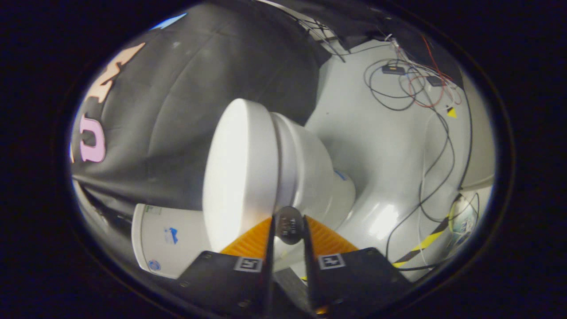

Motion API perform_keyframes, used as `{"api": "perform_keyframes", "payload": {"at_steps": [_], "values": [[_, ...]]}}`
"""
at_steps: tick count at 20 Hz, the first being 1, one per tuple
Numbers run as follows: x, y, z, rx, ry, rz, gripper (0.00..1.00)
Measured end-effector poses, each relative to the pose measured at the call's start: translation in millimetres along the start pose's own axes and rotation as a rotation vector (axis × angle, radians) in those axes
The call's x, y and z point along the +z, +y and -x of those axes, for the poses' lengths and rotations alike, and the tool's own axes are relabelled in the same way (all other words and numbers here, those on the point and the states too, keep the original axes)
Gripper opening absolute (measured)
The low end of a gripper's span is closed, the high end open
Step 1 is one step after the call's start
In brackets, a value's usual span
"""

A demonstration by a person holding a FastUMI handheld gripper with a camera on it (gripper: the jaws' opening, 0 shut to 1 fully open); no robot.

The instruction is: Open the toilet lid.

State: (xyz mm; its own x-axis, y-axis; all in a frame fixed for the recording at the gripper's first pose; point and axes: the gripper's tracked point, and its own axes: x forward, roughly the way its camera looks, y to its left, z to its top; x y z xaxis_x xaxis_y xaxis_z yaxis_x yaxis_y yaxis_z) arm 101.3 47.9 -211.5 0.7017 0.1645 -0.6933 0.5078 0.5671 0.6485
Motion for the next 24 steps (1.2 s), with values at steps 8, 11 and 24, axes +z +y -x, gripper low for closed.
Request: {"api": "perform_keyframes", "payload": {"at_steps": [8, 11, 24], "values": [[5.1, 11.1, 13.4, 0.072, -0.035, -0.014, 0.06], [8.6, 9.2, 4.6, 0.066, -0.039, -0.017, 0.02], [15.1, 46.0, 32.5, 0.062, -0.046, 0.135, 0.01]]}}
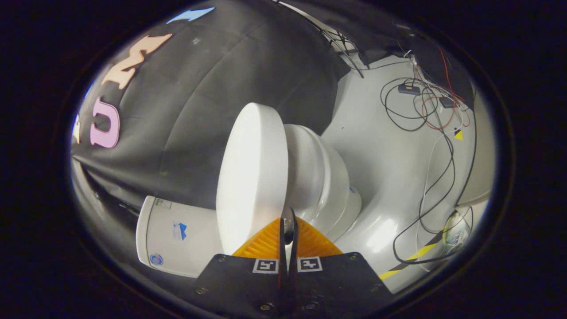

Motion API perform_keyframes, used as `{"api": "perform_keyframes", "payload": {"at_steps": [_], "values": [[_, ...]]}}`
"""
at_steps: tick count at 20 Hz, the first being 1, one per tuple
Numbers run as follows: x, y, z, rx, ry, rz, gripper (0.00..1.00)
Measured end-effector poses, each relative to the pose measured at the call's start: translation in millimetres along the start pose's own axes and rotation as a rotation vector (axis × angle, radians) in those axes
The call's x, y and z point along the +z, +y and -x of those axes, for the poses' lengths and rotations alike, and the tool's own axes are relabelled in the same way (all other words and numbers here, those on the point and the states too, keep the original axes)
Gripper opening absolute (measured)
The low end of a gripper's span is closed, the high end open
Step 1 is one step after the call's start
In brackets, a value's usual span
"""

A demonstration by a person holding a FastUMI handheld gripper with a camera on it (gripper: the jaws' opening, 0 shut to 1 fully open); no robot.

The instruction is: Open the toilet lid.

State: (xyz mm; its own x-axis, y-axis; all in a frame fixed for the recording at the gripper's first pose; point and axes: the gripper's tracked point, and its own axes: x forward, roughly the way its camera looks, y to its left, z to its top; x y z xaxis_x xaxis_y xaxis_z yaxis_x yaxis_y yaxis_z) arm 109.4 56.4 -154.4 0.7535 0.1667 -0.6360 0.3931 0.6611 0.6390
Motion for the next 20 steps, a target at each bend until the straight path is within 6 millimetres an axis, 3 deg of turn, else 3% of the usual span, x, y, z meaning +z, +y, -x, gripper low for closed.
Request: {"api": "perform_keyframes", "payload": {"at_steps": [6, 20], "values": [[3.8, 18.6, 12.5, 0.038, -0.022, 0.029, 0.01], [2.4, 91.1, 55.6, 0.172, -0.108, 0.211, 0.01]]}}
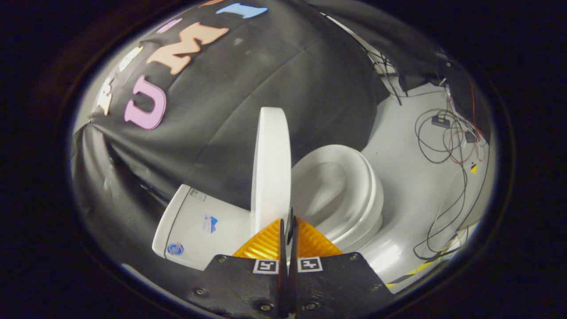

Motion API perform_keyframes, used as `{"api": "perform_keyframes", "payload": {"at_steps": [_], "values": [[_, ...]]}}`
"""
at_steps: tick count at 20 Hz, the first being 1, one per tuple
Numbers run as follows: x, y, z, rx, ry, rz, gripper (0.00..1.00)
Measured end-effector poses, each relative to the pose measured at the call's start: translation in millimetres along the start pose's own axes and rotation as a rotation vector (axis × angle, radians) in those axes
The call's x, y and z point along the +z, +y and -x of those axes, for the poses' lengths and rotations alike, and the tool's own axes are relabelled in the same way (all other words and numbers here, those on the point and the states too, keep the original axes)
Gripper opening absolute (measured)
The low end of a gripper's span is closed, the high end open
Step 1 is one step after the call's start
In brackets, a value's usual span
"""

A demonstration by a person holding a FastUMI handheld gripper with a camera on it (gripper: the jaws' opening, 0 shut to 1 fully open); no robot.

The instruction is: Open the toilet lid.

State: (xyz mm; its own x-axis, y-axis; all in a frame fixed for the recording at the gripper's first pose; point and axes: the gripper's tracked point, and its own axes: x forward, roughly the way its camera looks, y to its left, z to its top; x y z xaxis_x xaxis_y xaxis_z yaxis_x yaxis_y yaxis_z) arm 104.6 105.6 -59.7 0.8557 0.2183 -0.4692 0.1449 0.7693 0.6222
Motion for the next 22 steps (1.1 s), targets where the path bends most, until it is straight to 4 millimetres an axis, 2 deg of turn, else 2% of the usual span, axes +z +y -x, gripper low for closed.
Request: {"api": "perform_keyframes", "payload": {"at_steps": [5, 22], "values": [[0.1, 30.1, 9.3, 0.044, -0.011, 0.082, 0.01], [-5.1, 85.7, 25.7, 0.047, -0.066, 0.341, 0.02]]}}
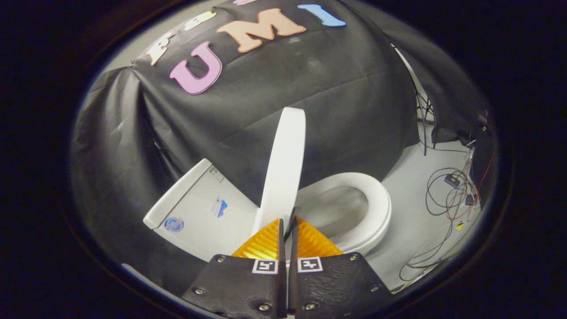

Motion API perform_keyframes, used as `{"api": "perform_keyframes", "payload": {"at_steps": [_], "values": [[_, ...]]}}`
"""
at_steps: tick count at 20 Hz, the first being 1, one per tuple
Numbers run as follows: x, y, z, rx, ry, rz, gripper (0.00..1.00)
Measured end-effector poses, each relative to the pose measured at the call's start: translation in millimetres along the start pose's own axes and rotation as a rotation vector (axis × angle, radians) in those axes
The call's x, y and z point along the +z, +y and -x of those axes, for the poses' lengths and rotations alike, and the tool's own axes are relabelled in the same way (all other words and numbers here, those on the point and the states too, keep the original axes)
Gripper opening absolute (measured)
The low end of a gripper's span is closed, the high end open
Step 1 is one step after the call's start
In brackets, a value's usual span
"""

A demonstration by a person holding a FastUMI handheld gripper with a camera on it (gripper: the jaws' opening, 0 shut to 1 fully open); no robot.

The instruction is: Open the toilet lid.

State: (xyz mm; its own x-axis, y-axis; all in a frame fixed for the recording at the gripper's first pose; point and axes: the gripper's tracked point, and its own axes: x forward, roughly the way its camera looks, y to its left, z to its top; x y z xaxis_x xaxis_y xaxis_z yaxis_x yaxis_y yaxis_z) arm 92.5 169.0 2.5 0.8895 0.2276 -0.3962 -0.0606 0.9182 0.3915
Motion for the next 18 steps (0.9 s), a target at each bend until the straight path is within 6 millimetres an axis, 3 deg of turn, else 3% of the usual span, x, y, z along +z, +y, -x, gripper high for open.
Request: {"api": "perform_keyframes", "payload": {"at_steps": [12, 18], "values": [[6.0, 32.8, 4.4, 0.02, -0.033, 0.075, 0.02], [6.4, 52.6, 4.2, -0.014, -0.072, 0.197, 0.02]]}}
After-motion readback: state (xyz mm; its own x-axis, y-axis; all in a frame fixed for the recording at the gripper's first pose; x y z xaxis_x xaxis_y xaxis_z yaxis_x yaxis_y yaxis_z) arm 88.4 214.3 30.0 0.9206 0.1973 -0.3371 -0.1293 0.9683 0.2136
